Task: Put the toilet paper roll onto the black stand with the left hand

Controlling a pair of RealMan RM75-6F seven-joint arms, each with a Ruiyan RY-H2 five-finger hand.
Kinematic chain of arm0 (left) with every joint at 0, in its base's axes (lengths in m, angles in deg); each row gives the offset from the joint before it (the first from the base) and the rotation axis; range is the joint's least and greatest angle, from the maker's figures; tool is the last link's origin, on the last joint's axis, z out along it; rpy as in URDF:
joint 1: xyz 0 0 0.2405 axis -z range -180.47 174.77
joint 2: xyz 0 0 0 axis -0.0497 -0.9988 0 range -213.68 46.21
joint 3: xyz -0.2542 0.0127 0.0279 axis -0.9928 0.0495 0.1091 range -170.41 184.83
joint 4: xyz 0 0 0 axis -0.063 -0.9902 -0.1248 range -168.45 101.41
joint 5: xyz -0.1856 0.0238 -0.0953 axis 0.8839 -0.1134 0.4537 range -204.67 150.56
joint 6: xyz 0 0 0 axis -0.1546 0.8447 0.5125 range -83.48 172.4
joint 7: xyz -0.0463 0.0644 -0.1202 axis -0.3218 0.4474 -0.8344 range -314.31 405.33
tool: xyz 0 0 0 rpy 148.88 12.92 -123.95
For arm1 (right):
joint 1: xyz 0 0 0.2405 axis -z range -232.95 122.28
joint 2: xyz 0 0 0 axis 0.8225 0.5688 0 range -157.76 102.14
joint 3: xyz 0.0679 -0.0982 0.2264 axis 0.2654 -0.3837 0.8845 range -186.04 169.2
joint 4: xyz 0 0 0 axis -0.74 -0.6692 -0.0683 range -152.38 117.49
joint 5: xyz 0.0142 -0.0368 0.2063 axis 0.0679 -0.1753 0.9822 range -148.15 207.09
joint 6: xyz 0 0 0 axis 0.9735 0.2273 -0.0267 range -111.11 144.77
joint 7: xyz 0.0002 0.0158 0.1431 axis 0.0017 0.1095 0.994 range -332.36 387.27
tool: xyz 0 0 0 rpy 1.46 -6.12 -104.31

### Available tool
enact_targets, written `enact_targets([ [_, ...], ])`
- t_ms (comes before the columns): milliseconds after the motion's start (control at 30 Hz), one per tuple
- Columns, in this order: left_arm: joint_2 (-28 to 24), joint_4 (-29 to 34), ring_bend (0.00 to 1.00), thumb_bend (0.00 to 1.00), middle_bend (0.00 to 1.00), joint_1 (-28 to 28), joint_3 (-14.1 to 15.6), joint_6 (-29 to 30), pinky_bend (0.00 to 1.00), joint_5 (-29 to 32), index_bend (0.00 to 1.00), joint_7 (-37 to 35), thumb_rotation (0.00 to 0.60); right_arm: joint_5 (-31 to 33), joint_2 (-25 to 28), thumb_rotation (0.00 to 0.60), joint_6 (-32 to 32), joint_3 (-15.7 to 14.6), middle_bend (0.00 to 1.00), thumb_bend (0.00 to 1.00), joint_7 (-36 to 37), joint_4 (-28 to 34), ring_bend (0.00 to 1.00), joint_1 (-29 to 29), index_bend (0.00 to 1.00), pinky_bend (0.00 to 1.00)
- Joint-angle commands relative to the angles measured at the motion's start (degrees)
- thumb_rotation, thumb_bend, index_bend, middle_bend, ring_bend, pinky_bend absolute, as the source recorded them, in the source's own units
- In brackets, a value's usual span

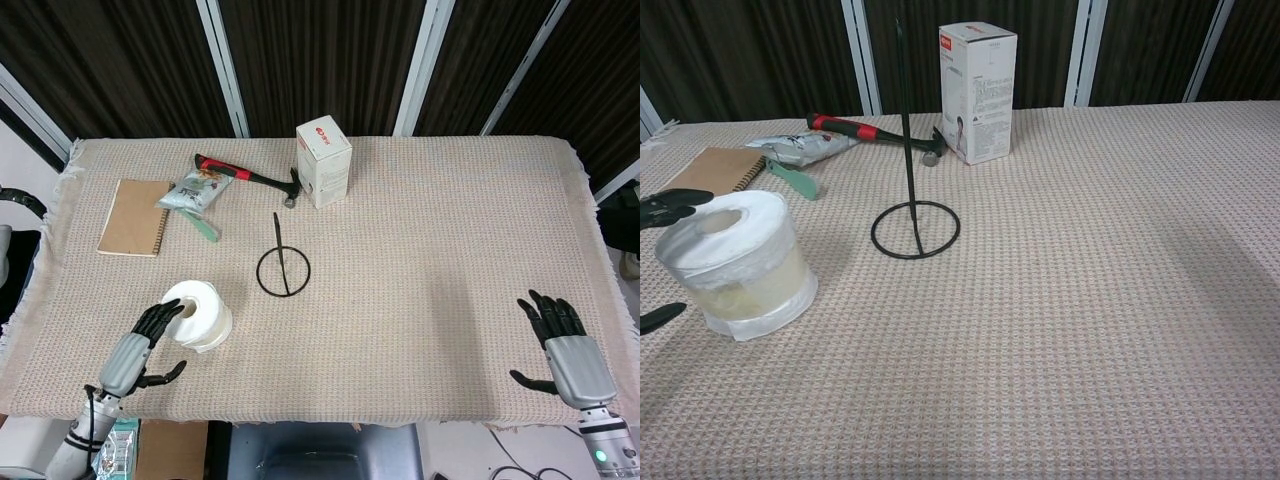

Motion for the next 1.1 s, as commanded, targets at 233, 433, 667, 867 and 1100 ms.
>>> enact_targets([
  [233,5.7,-5.7,0.0,0.32,0.0,2.1,-1.9,-1.9,0.05,3.3,0.0,2.5,0.6,0.3,0.9,0.6,-0.9,-0.3,0.0,0.05,0.6,0.7,0.0,-0.2,0.0,0.0],
  [433,7.7,-8.6,0.04,0.34,0.04,3.0,-2.7,-2.3,0.22,4.9,0.11,1.2,0.6,0.4,1.1,0.6,-1.1,-0.3,0.0,0.05,0.7,0.9,0.0,-0.2,0.0,0.0],
  [667,13.8,-15.7,0.52,0.47,0.53,2.5,-5.6,5.6,0.72,5.1,0.51,-2.9,0.6,0.4,1.2,0.6,-1.2,-0.4,0.0,0.05,0.8,1.0,0.0,-0.1,0.0,0.0],
  [867,14.4,-16.9,0.62,0.54,0.65,3.1,-6.2,8.2,0.83,4.6,0.62,-4.6,0.6,0.0,1.4,0.6,-1.0,-0.6,0.0,0.05,0.9,1.2,0.0,0.0,0.0,0.0],
  [1100,10.9,-9.2,0.63,0.55,0.65,6.4,-11.3,14.6,0.83,2.4,0.62,-2.5,0.6,-0.3,1.8,0.6,-1.1,-0.8,0.0,0.05,1.6,1.4,0.0,0.0,0.0,0.0],
])
